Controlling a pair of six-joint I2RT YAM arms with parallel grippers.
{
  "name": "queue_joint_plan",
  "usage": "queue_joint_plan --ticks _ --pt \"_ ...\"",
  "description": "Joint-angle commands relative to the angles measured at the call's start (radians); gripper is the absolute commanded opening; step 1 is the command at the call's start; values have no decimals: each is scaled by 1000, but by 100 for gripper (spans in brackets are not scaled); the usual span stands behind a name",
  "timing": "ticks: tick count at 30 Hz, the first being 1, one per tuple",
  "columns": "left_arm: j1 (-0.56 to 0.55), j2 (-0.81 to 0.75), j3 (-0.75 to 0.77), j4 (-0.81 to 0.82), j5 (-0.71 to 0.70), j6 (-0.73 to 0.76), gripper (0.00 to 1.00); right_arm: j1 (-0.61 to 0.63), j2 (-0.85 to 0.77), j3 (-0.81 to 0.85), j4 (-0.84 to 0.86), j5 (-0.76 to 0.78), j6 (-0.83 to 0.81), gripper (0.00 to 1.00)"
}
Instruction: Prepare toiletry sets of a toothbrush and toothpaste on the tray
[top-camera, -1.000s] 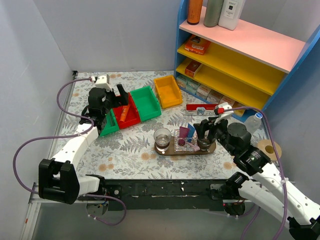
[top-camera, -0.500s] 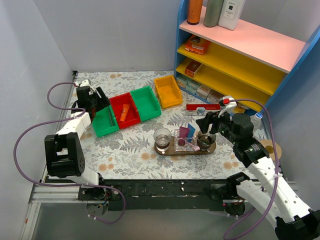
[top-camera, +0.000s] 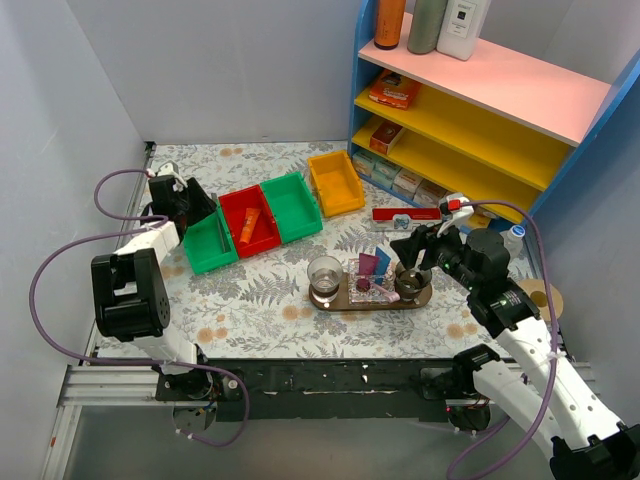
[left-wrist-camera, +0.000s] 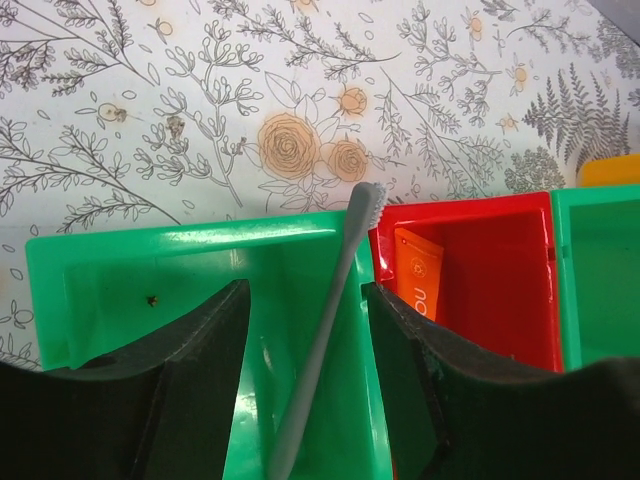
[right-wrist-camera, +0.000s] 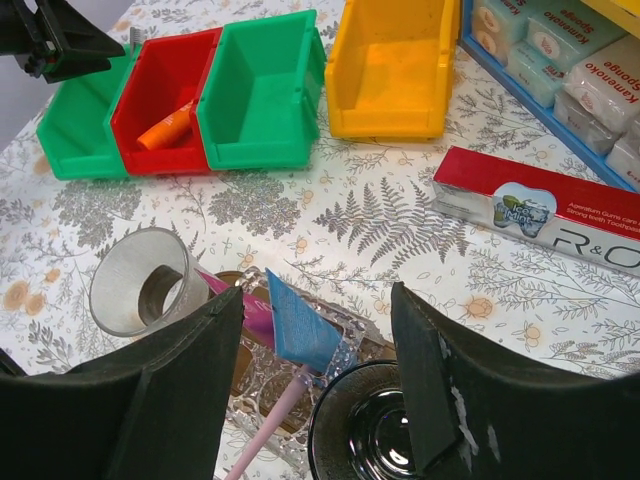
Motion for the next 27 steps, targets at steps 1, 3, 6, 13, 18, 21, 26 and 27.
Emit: queue_joint_plan --ticks 1,3,6,13,18,21,26,27 --pt "10 -12 34 53 62 -3 49 -5 -13 -17 65 -21 17 67" --pt "18 -1 34 59 72 -16 49 -5 -12 -22 70 -24 20 67" --pt "38 20 40 73 108 -36 47 -5 -10 -27 71 -26 23 67" --pt "44 45 39 92 143 -34 45 -5 -10 -37 88 -38 32 66" --pt "44 68 45 93 157 -39 41 -5 -7 -37 94 -46 37 65" --pt "45 80 48 95 167 -46 38 -5 -9 -39 96 -47 38 65" --pt "49 102 52 99 186 -48 33 -5 -10 -45 100 -58 43 64" --pt "52 109 54 99 189 -51 31 -5 -10 -48 102 -61 46 64"
